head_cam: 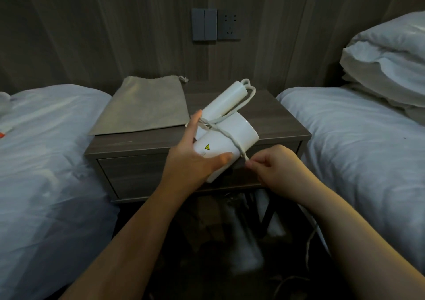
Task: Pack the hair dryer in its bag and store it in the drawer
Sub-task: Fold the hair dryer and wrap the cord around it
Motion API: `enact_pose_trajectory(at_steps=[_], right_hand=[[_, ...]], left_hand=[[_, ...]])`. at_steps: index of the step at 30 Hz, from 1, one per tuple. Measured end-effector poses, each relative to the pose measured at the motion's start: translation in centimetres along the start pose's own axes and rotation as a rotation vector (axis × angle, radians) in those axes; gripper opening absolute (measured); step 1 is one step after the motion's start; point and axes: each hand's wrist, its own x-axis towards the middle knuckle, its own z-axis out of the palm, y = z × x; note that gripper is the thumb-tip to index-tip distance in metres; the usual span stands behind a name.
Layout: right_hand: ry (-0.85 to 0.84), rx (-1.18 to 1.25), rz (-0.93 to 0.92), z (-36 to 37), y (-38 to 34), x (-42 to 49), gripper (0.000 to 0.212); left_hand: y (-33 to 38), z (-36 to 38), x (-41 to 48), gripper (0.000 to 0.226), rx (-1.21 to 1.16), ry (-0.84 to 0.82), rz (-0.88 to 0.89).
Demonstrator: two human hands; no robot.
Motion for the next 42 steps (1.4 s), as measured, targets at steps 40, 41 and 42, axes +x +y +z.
enact_pose_trajectory(at_steps=[40,41,42], right_hand=[[0.093,-0.192,-0.128,-4.0,1.7,-0.6,0.014],[0.146,-0.173,-0.093,-3.9,1.8,-0.5,0.015],[0.196,-0.152,-0.056,-3.7,2.0,-0.3,0.018]], left_hand=[[-2.0,0.4,-0.7,0.101,0.914,-0.438,0.509],[-1.9,0.7,-0.8,0.100,0.909,-0.451,0.520],[-1.7,0.9,-1.0,0.100,0.905,-0.464,0.530]])
